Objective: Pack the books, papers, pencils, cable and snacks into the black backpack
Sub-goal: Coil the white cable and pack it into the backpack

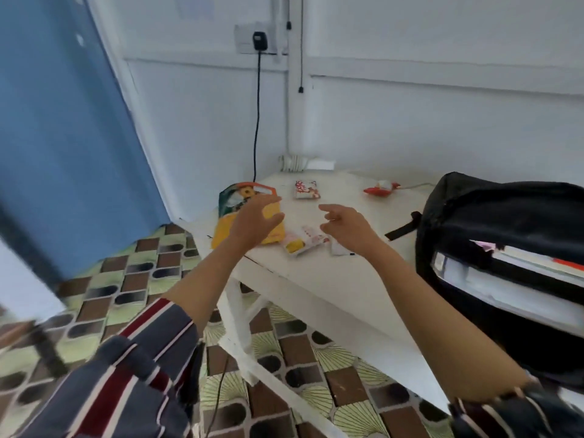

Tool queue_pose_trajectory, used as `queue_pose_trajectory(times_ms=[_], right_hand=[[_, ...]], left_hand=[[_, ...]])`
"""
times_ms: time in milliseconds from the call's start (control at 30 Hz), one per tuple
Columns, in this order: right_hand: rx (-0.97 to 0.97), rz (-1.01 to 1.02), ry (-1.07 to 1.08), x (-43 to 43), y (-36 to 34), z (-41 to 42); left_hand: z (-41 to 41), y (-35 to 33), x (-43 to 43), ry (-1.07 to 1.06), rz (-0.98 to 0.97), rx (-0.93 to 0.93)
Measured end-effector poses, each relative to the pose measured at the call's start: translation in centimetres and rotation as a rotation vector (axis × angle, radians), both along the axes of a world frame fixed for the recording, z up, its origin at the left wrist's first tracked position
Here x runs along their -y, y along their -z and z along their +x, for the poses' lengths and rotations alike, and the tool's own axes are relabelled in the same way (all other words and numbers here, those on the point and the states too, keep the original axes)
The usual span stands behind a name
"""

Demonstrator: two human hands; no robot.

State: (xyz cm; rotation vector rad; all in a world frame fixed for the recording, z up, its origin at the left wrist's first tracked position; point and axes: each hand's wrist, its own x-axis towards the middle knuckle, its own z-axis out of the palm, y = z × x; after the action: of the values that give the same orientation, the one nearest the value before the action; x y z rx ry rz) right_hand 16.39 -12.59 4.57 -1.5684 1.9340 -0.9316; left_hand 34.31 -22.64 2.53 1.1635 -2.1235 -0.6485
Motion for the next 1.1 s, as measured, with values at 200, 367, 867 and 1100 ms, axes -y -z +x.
queue_pose_trajectory(times_ms=[200,367,867,1100], right_hand=[[-0.002,0.063,-0.073,8.3,2.5,4.4],[0.087,0.079,-0.032,15.0,4.0,5.7],[0.510,0.207,0.017,19.9,6.2,4.8],[0.857,0.083,-0.007,19.3,5.2,5.6]], left_hand=[[6.0,1.8,5.6,-0.114,0.101,0.071],[7.7,2.5,10.6,-0.103,0.214,0.066],[8.1,5.5,16.6,0.134,0.501,-0.127],[8.9,3.7,16.9,0.152,0.522,-0.347]])
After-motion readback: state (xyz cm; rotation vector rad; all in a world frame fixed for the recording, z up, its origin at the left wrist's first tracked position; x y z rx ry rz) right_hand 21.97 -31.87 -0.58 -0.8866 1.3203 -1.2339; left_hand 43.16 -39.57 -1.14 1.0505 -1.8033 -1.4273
